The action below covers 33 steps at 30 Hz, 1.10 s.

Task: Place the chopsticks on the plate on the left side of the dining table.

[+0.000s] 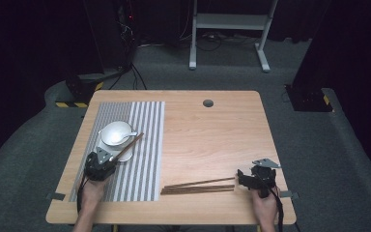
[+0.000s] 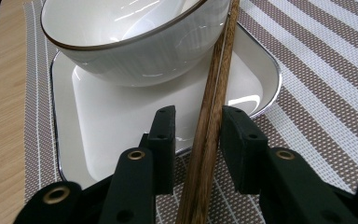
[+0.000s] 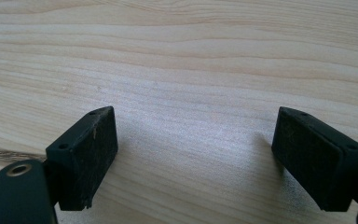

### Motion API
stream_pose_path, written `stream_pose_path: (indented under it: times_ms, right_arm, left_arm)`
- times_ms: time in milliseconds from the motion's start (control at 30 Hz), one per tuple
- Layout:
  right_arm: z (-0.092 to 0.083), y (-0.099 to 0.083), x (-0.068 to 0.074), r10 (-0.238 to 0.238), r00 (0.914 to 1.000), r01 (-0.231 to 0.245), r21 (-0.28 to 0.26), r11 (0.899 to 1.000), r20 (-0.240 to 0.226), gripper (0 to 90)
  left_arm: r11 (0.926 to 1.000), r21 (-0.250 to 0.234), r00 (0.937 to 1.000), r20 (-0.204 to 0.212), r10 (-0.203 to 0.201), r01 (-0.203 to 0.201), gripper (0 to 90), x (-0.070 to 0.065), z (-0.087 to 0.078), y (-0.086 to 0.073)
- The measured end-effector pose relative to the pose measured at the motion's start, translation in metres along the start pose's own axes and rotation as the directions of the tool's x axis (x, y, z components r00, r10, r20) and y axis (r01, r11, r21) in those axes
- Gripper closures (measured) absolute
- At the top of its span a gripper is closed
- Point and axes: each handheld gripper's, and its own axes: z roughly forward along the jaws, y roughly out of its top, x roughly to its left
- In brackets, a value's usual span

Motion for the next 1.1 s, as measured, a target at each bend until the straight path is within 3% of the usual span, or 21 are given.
stream_pose_path:
  times_ms: [433, 1100]
  right_arm:
    - [0.000, 0.000, 0.000, 0.000, 1.0000, 0.000, 0.000, 1.000, 0.000, 13.8]
    - [0.000, 0.000, 0.000, 0.000, 1.0000, 0.000, 0.000, 1.000, 0.000, 13.7]
  left_arm:
    - [0.9999, 0.005, 0.9999, -0.014, -0.009, 0.009, 61.7, 0.006, 0.000, -0.001]
    - [0.9979, -0.001, 0.9973, -0.034, -0.065, 0.065, 57.1, 0.015, -0.002, -0.004]
